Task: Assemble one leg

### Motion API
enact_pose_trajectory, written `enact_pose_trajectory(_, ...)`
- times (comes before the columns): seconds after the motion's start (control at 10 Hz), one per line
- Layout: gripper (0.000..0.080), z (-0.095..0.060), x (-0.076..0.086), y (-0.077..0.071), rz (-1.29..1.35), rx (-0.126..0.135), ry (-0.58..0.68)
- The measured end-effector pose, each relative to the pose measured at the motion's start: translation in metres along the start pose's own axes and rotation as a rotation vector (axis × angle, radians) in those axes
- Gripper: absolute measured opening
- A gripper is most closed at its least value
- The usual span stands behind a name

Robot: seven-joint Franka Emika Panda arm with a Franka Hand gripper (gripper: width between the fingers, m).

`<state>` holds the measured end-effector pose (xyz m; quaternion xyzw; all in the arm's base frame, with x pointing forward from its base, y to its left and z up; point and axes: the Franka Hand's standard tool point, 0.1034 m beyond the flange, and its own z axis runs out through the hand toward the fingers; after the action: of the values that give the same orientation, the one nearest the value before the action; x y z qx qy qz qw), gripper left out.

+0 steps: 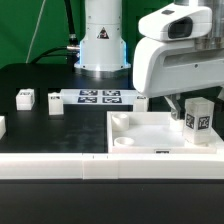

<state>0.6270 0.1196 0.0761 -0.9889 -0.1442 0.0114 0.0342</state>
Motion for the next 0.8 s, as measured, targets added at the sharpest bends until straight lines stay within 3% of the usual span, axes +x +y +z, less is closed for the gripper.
enact_pose_trajectory(0.1, 0.0357, 0.0000, 0.0000, 0.0000, 0.000, 0.000, 0.000)
enact_pose_trajectory(0.2, 0.0291, 0.0000, 0.0000, 0.0000, 0.000, 0.000, 0.000)
enact_pose_trajectory(0.5, 0.0291, 0.0000, 0.0000, 0.0000, 0.022, 0.000, 0.000)
enact_pose_trajectory(0.8, 0.0291, 0.0003, -0.0004, 0.0023, 0.400, 0.025, 0.000)
